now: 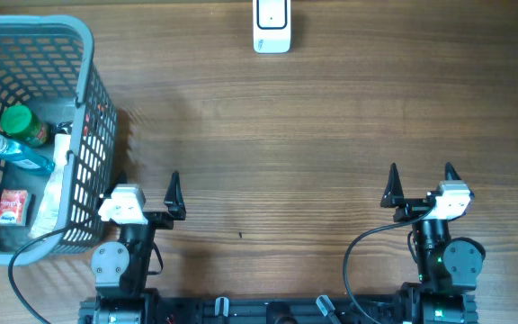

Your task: Scan the item barcode

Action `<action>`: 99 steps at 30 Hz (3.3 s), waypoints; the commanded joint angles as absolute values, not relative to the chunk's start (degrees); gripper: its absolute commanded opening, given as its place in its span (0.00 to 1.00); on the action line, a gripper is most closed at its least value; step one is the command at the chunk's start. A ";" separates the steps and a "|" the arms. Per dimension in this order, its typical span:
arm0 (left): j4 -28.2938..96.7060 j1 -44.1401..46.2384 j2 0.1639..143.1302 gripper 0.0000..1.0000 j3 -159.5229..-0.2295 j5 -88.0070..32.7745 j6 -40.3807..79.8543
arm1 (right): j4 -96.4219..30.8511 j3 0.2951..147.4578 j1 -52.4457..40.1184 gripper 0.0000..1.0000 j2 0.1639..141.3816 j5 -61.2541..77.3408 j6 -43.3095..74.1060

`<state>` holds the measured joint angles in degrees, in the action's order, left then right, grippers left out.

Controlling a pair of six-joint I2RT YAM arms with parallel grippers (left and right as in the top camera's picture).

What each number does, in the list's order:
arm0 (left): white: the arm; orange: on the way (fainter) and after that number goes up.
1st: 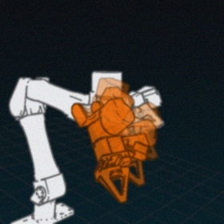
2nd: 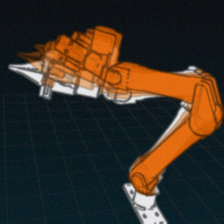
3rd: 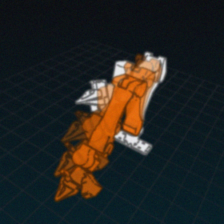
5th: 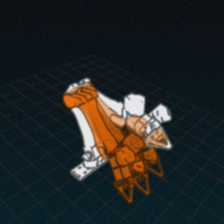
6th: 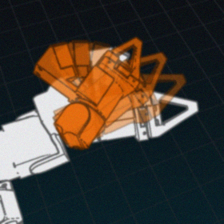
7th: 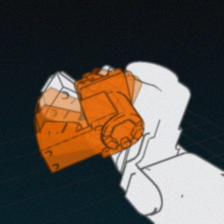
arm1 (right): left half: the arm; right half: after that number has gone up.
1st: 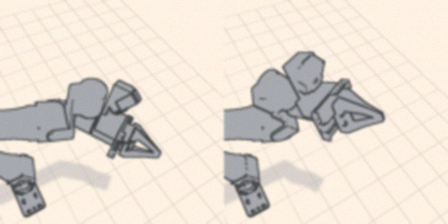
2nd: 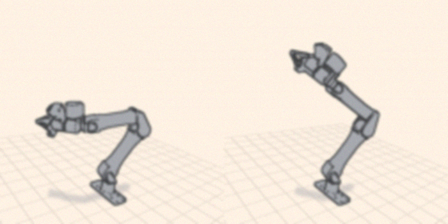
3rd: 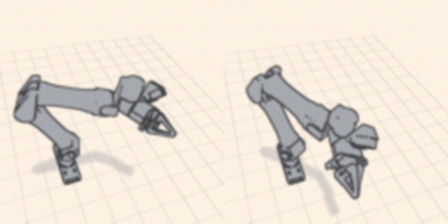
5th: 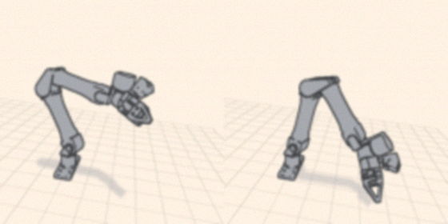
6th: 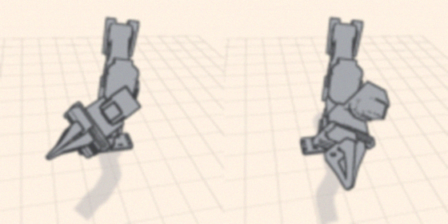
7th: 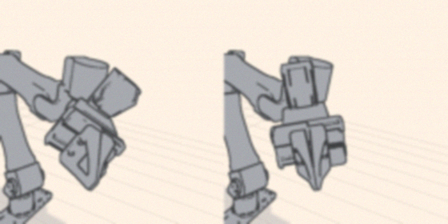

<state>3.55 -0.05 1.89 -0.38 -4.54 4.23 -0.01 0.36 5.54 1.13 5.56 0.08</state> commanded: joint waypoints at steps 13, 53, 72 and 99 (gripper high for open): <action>4.14 0.12 2.00 1.00 -0.32 -4.21 4.95 | 0.32 0.30 5.30 1.00 1.30 6.28 -0.43; 4.12 0.12 2.00 1.00 -0.32 -4.25 4.97 | 0.34 0.30 5.30 1.00 1.30 6.31 -0.43; 4.10 0.12 2.00 1.00 -0.32 -4.27 5.02 | 0.32 0.30 5.30 1.00 1.28 6.31 -0.43; 0.91 0.16 6.42 1.00 -4.95 -12.93 11.33 | 0.32 0.30 5.30 1.00 1.30 6.28 -0.40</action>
<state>1.30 -0.05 4.36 -1.61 -7.60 13.21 -0.01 0.36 5.54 1.17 5.56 0.08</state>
